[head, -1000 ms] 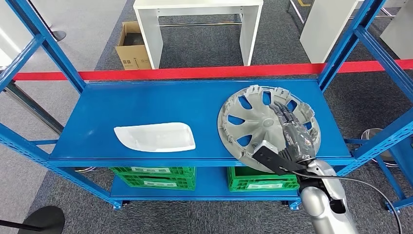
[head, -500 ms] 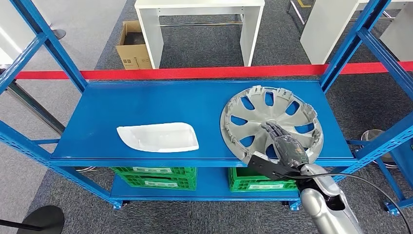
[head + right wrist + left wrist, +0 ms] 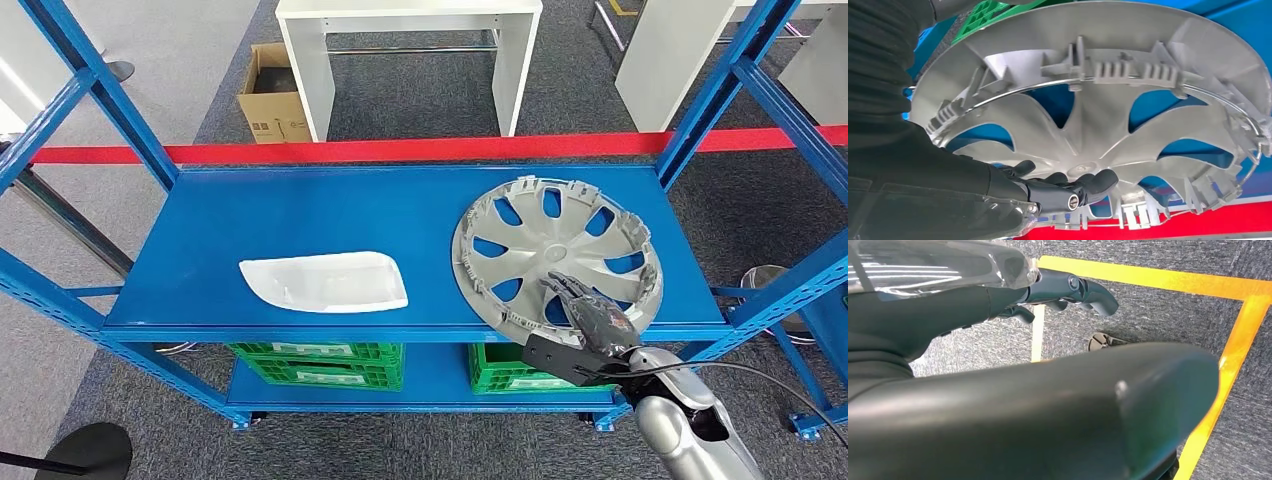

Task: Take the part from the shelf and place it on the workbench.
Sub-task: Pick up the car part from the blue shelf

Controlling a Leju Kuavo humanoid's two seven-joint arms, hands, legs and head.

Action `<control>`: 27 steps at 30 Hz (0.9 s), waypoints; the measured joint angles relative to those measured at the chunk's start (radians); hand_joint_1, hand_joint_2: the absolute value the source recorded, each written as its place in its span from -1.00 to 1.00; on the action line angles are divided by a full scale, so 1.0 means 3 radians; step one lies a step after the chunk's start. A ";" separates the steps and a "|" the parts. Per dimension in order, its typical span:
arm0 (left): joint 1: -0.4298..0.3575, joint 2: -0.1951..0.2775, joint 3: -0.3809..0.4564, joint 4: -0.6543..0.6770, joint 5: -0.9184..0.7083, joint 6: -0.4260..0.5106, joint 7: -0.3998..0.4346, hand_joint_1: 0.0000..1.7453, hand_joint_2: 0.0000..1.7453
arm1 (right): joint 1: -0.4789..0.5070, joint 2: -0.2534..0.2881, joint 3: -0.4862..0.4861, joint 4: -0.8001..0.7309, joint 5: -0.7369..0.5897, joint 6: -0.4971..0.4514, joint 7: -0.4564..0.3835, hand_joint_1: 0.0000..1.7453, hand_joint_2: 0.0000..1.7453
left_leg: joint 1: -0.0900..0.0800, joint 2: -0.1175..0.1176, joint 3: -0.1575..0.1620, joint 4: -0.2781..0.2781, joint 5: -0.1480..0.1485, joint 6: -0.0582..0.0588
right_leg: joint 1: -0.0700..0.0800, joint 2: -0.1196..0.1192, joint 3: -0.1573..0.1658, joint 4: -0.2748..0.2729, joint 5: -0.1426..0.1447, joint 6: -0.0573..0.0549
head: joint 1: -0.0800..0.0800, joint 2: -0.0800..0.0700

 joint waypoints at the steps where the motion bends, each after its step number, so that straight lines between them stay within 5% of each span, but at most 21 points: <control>1: 0.0000 0.0000 0.0001 0.0000 -0.0004 0.0000 0.0000 -1.00 -1.00 | 0.0004 -0.0018 0.0001 -0.0007 -0.0005 0.0003 -0.0002 -1.00 1.00 | 0.0000 0.0000 0.0001 0.0000 0.0000 0.0000 | 0.0000 0.0000 0.0001 0.0000 0.0000 0.0000 | 0.0000 0.0000; 16: 0.0000 0.0000 0.0012 0.0000 -0.0048 -0.0024 -0.0008 -1.00 -1.00 | -0.0153 -0.0116 0.0298 0.0255 0.0254 -0.0011 0.0066 -1.00 1.00 | 0.0000 0.0003 0.0010 -0.0001 -0.0003 -0.0002 | 0.0000 0.0003 0.0015 0.0000 -0.0001 0.0000 | -0.0001 0.0000; 26: -0.0001 -0.0001 0.0057 0.0000 -0.0086 -0.0028 -0.0051 -1.00 -1.00 | -0.0542 0.0060 0.0711 0.0873 0.0580 -0.0429 0.0119 -1.00 1.00 | 0.0001 0.0007 0.0032 -0.0001 -0.0004 -0.0002 | 0.0001 0.0007 0.0034 0.0000 -0.0001 0.0000 | 0.0000 0.0000; 27: -0.0001 -0.0001 0.0064 0.0000 -0.0090 -0.0028 -0.0052 -1.00 -1.00 | -0.0577 0.0091 0.0750 0.0937 0.0618 -0.0469 0.0136 -0.56 1.00 | 0.0001 0.0007 0.0033 -0.0001 -0.0004 -0.0002 | 0.0001 0.0008 0.0035 0.0000 -0.0001 0.0000 | 0.0000 0.0000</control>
